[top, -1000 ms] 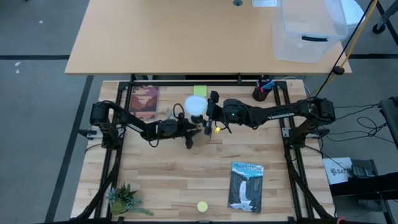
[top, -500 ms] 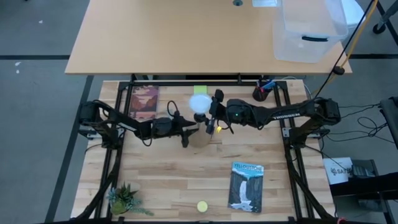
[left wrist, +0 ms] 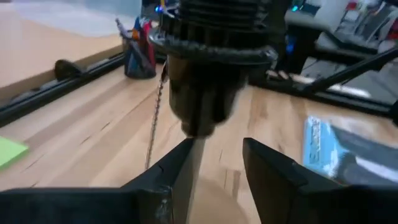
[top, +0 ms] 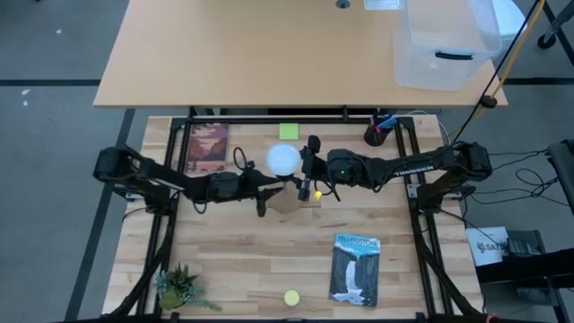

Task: Screw lightbulb
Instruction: Remove the lightbulb from the lamp

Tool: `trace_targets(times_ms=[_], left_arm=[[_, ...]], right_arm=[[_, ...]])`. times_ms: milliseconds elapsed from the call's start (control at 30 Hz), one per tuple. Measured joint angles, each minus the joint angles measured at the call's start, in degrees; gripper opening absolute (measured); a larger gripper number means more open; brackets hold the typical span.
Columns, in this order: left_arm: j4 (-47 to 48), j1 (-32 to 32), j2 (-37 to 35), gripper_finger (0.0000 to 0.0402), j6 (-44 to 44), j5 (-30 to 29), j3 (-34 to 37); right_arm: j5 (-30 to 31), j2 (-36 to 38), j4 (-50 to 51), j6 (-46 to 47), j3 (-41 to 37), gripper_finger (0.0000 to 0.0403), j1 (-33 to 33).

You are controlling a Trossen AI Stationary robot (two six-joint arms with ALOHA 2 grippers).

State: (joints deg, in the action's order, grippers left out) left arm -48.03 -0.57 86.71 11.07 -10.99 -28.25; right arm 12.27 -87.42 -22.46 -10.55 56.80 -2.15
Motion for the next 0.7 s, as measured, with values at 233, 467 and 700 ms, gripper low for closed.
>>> trace_targets(times_ms=[233,467,700], left_arm=[[12.8,-4.1,-11.9,0.0142,0.2,-10.9,2.6],[15.4,-7.9,-23.5,0.0142,-5.7,-17.1,2.9],[13.4,-7.1,-28.2,0.0142,-10.5,-18.6,2.9]], right_arm=[[1.8,0.0,1.3,0.8,0.0,0.0262,0.5],[7.6,3.1,5.5,-0.8,0.0,0.0262,3.2],[14.1,7.4,10.1,-0.9,0.0,0.0262,7.7]])
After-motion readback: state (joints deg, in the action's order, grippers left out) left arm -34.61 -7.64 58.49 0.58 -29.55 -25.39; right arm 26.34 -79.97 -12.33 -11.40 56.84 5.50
